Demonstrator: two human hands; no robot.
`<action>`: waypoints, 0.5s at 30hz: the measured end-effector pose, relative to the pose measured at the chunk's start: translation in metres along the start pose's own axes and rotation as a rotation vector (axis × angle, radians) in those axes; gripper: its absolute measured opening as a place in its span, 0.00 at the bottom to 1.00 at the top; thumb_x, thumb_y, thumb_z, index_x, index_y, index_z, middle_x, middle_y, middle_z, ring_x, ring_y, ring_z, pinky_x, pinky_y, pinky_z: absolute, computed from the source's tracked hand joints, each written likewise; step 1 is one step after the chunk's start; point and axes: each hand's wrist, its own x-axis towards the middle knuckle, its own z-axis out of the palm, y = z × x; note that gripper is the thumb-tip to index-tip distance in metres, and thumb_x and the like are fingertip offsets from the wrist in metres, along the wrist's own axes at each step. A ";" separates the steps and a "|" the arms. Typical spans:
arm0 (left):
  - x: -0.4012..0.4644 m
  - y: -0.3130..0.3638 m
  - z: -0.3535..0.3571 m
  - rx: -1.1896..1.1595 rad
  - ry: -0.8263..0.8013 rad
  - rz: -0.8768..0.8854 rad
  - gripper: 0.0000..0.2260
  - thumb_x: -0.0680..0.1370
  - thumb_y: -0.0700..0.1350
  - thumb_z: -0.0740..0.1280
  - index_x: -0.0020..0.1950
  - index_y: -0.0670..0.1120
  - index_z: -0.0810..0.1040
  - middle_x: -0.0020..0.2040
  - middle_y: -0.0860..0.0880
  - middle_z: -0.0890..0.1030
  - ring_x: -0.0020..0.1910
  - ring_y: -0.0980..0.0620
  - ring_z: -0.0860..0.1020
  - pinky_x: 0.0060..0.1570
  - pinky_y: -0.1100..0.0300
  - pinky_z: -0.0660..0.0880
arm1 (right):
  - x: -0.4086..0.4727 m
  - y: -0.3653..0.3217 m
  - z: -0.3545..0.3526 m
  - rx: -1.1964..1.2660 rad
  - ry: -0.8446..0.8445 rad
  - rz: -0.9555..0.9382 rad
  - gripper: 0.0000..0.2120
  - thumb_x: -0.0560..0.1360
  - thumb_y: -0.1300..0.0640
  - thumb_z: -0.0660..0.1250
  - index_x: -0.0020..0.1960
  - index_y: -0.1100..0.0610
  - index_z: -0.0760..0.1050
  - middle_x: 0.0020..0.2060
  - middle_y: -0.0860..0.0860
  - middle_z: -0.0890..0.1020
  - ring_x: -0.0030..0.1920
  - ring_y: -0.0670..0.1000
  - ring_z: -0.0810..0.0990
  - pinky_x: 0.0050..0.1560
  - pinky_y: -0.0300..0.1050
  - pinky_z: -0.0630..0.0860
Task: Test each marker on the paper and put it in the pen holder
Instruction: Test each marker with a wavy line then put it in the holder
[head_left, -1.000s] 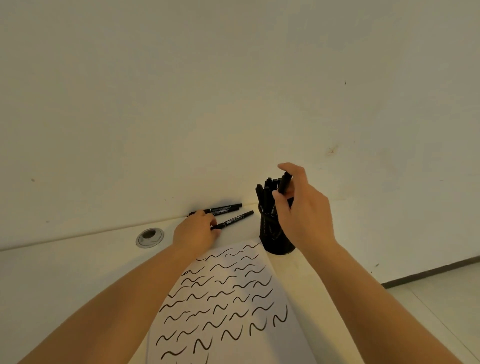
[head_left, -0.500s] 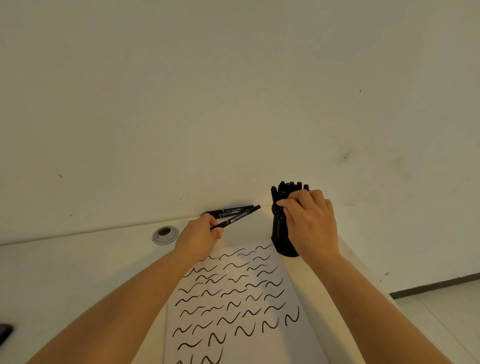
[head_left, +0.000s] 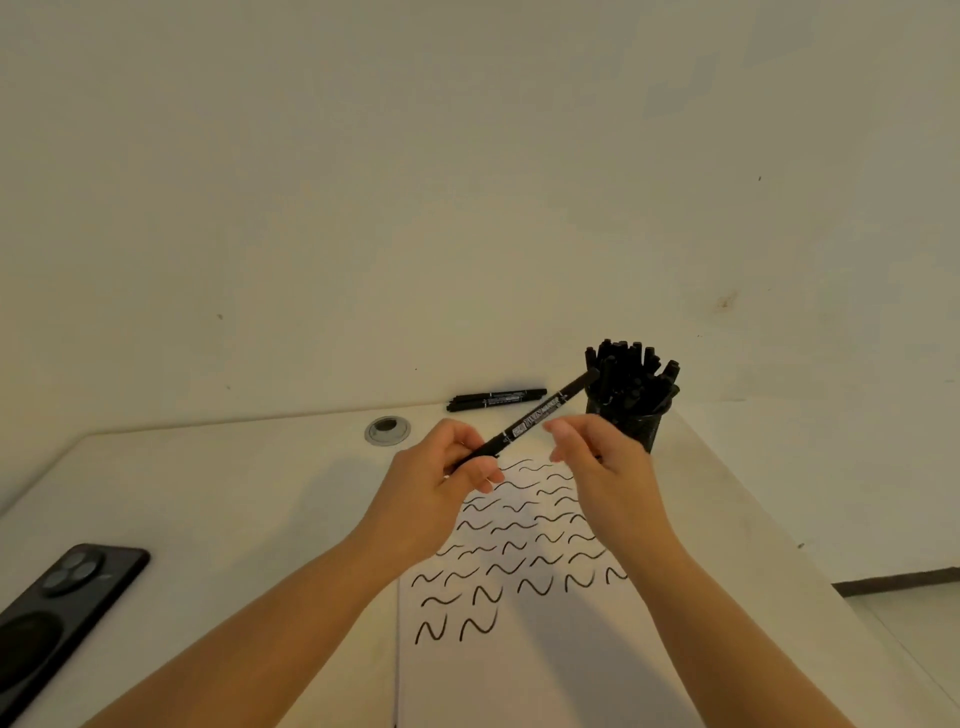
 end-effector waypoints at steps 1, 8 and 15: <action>-0.008 0.003 0.000 -0.003 -0.013 0.008 0.05 0.76 0.44 0.64 0.45 0.54 0.72 0.39 0.60 0.84 0.38 0.61 0.81 0.41 0.73 0.73 | -0.007 -0.003 0.003 0.042 -0.043 0.008 0.07 0.76 0.48 0.60 0.42 0.45 0.76 0.32 0.39 0.79 0.35 0.35 0.75 0.35 0.29 0.67; -0.050 0.009 0.007 0.097 -0.093 0.027 0.08 0.78 0.47 0.61 0.44 0.60 0.76 0.32 0.62 0.80 0.34 0.63 0.78 0.38 0.74 0.71 | -0.048 -0.009 0.017 0.258 -0.152 0.055 0.10 0.78 0.55 0.59 0.44 0.50 0.79 0.25 0.40 0.76 0.29 0.38 0.72 0.32 0.29 0.69; -0.074 0.016 0.007 0.278 -0.039 0.003 0.09 0.77 0.50 0.61 0.37 0.57 0.76 0.28 0.60 0.77 0.32 0.54 0.78 0.38 0.53 0.77 | -0.067 -0.013 0.026 0.282 -0.096 0.200 0.15 0.78 0.52 0.59 0.38 0.58 0.76 0.21 0.43 0.72 0.25 0.41 0.68 0.26 0.29 0.66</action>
